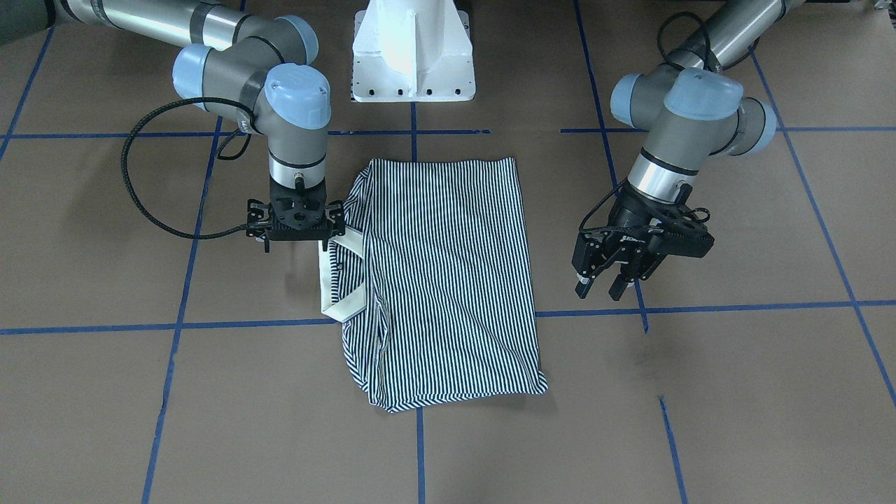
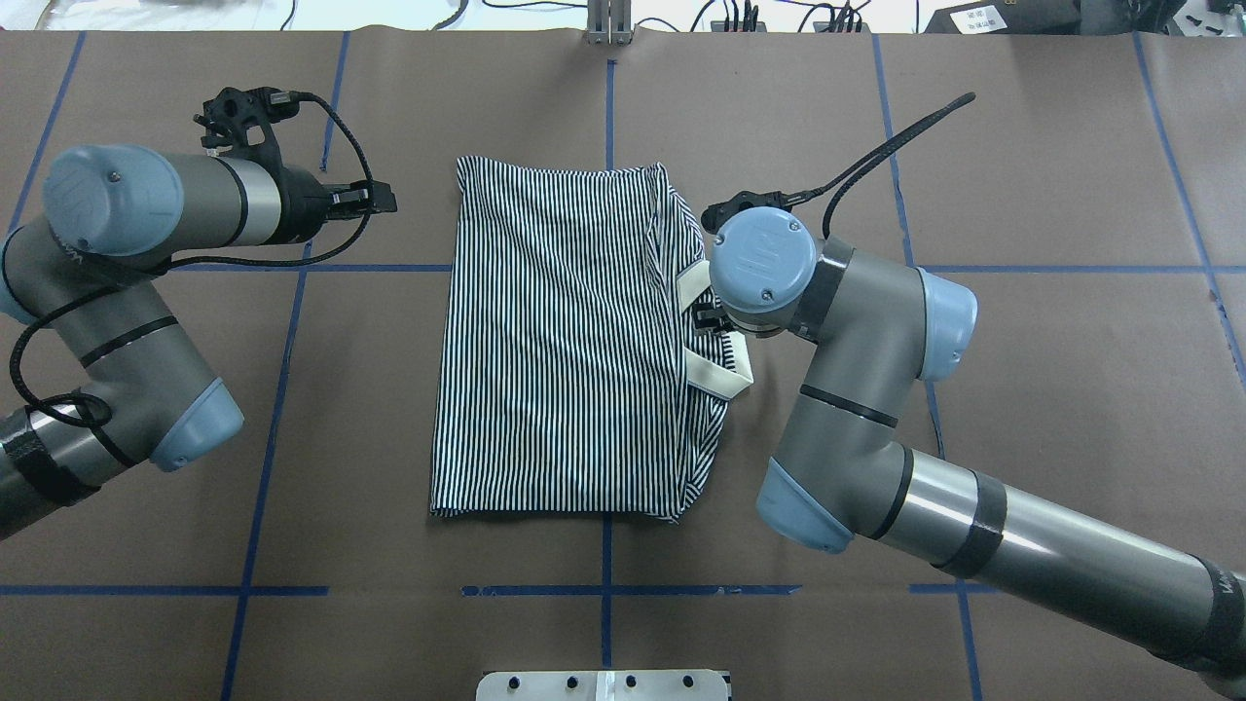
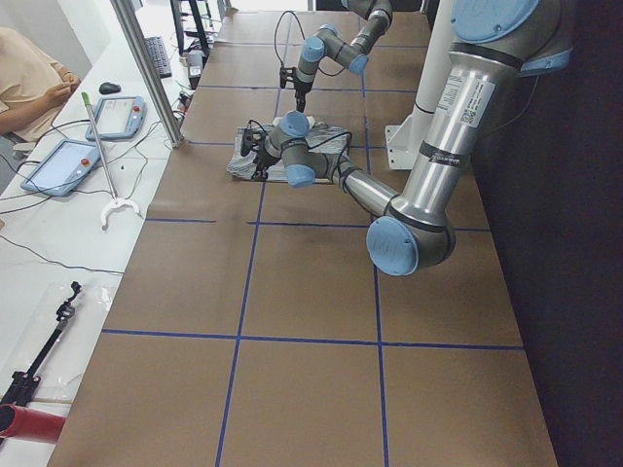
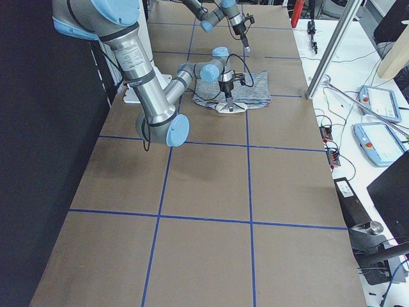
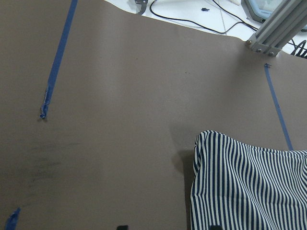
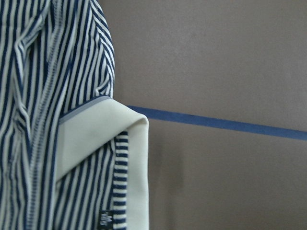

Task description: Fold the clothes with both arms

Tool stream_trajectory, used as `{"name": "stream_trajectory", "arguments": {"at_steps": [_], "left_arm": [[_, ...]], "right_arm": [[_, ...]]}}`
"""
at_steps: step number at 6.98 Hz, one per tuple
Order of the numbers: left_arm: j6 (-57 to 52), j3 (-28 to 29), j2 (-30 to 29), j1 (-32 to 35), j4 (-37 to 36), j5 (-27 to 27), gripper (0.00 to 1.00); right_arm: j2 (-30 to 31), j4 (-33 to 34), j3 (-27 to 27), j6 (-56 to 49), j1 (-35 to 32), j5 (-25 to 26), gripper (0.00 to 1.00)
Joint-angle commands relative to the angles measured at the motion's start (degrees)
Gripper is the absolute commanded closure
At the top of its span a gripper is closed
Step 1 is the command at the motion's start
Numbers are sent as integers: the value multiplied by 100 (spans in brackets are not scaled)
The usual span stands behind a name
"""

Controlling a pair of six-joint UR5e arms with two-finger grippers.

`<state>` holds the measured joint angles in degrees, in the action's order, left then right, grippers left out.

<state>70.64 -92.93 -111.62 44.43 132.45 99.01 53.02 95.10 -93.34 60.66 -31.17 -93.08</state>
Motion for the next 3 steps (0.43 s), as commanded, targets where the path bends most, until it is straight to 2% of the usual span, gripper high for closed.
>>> {"name": "stream_trajectory", "arguments": {"at_steps": [1, 3], "left_arm": [[-6, -32, 0, 4, 0, 4, 35], [20, -41, 0, 4, 0, 82, 35]], "right_arm": [[-196, -532, 288, 1162, 111, 26, 0], [-1017, -1008, 1540, 1185, -168, 53, 0]]}}
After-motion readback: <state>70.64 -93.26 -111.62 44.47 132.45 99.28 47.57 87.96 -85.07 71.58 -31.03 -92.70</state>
